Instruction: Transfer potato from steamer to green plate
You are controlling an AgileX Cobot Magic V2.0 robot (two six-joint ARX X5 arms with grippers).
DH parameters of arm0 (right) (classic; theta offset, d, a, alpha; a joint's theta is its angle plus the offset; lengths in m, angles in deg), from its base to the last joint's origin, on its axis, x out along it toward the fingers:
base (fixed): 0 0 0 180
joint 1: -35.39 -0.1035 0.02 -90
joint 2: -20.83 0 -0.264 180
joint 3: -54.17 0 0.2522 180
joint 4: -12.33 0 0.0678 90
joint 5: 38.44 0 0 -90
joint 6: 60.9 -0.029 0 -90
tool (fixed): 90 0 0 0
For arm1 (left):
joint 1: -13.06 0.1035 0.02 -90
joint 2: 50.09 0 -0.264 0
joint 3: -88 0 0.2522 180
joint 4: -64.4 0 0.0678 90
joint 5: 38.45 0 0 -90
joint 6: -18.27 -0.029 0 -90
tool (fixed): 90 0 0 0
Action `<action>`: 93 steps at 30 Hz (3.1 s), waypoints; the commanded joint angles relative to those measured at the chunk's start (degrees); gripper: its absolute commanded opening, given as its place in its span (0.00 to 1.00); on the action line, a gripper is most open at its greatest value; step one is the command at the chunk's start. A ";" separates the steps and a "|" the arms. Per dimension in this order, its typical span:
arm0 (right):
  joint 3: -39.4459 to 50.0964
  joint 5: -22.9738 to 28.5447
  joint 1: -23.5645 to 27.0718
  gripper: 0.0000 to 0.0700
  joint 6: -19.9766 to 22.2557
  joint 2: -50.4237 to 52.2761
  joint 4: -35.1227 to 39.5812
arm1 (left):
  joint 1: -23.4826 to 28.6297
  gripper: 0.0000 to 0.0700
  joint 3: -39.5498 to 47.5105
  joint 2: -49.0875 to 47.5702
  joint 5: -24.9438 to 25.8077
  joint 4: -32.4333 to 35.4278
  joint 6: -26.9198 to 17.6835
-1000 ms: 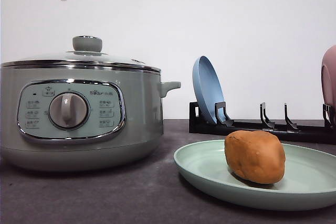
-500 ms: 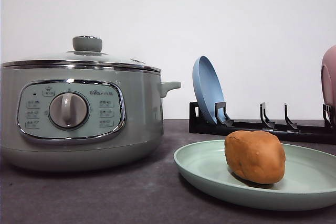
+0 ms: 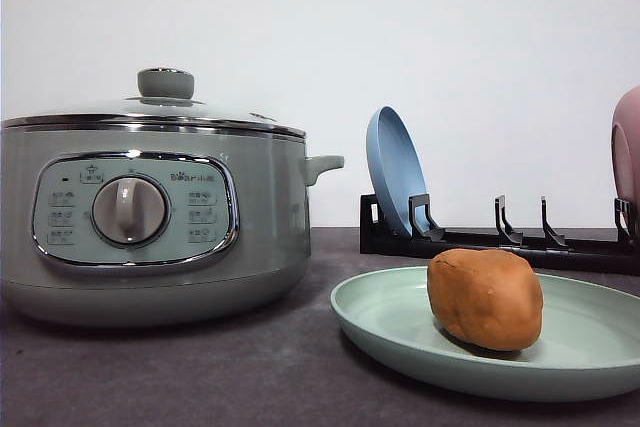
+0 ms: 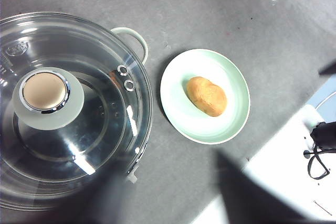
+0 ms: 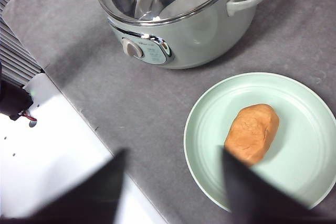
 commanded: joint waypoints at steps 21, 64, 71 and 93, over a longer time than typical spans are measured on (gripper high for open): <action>-1.29 0.37 -0.24 0.00 0.46 -0.42 0.63 | -0.37 0.00 -1.44 0.33 0.28 -1.35 -1.39; -1.29 0.35 -0.24 0.00 0.46 -0.42 0.63 | 31.71 0.00 79.63 -68.07 -28.98 67.56 -8.44; -1.29 0.35 -0.24 0.00 0.46 -0.42 0.63 | 31.71 0.00 91.14 -73.05 -28.98 69.45 -6.89; -1.29 0.37 -0.24 0.00 0.46 -0.42 0.63 | 31.68 0.00 107.60 -80.65 -28.97 69.84 -5.40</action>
